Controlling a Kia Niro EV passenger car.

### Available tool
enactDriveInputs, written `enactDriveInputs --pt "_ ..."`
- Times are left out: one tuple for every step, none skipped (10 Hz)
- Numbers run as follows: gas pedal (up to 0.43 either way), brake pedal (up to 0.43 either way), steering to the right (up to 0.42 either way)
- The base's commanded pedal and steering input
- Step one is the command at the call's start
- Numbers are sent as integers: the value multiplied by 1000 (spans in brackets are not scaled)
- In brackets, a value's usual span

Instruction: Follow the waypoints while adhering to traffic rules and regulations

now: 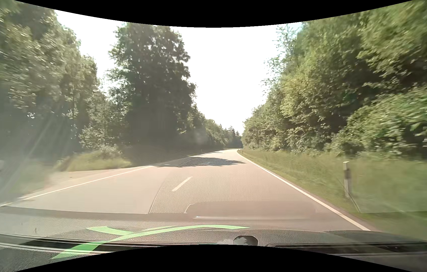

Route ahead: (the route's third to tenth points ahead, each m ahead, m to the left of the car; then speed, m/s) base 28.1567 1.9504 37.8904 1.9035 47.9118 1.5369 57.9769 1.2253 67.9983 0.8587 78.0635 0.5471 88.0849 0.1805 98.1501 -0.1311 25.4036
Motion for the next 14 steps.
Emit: enactDriveInputs --pt "268 0 0" --pt "268 0 -1" --pt "268 0 0" --pt "268 0 -1" --pt "260 0 -1" --pt "240 0 -1" --pt "228 0 -1" --pt "228 0 0" --pt "240 0 -1" --pt "260 0 0" --pt "260 0 -1" --pt "260 0 -1" --pt "260 0 -1" --pt "260 0 0"
